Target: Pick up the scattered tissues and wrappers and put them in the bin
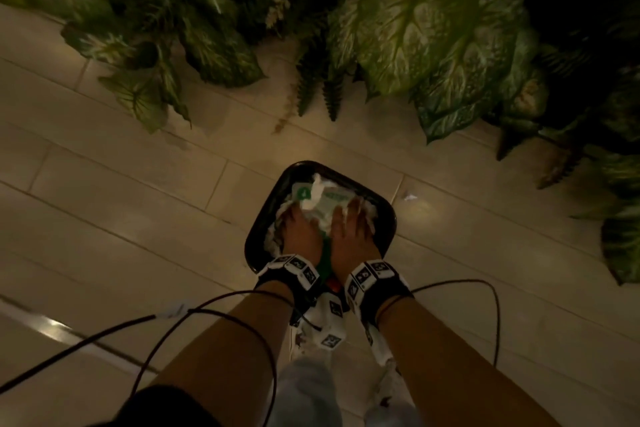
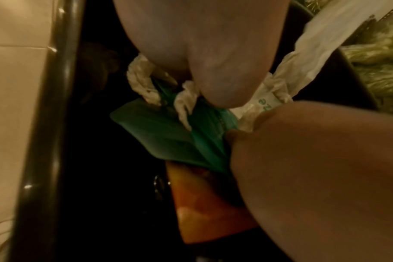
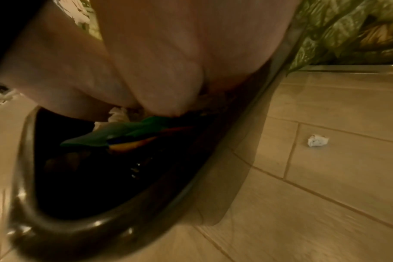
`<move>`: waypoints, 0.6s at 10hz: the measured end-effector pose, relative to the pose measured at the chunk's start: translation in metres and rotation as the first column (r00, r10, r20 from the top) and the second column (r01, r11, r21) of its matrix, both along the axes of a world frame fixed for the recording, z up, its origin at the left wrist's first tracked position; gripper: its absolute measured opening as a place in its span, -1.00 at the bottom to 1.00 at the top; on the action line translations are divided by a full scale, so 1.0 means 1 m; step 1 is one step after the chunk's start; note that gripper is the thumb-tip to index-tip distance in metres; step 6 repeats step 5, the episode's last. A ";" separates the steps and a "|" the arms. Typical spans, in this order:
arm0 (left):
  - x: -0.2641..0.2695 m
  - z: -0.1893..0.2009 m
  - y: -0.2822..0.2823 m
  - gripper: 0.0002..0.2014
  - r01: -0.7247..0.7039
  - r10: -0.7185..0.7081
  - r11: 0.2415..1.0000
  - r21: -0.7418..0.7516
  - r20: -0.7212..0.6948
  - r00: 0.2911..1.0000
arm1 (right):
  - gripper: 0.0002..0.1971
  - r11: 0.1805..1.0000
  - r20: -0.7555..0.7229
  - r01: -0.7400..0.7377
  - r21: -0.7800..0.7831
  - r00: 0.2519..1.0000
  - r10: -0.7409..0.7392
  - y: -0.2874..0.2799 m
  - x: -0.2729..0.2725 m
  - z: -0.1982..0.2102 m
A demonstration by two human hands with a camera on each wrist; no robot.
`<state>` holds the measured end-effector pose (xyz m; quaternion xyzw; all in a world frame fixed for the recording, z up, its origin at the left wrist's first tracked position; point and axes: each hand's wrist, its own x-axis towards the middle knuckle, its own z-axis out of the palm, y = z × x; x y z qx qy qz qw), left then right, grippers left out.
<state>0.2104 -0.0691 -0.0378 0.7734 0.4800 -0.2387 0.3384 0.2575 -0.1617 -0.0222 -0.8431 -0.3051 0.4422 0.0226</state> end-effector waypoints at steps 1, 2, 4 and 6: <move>-0.002 -0.009 0.006 -0.38 0.138 -0.137 0.990 -0.033 0.024 0.990 | -0.27 0.998 -0.035 0.028 -0.064 0.999 -0.031 0.003 0.004 -0.006; -0.002 -0.002 0.010 -0.47 0.152 -0.151 0.984 -0.093 0.010 0.988 | -0.26 0.997 -0.043 -0.011 -0.082 0.999 0.008 0.005 0.008 0.005; -0.017 0.030 0.016 -0.50 -0.028 0.041 0.994 -0.104 0.127 0.991 | -0.17 0.991 -0.053 0.098 0.094 0.994 -0.093 0.004 0.022 0.056; -0.028 0.047 0.019 -0.47 -0.080 0.097 0.992 -0.102 0.176 0.980 | -0.16 0.975 -0.076 0.159 0.155 0.986 -0.148 -0.002 0.023 0.074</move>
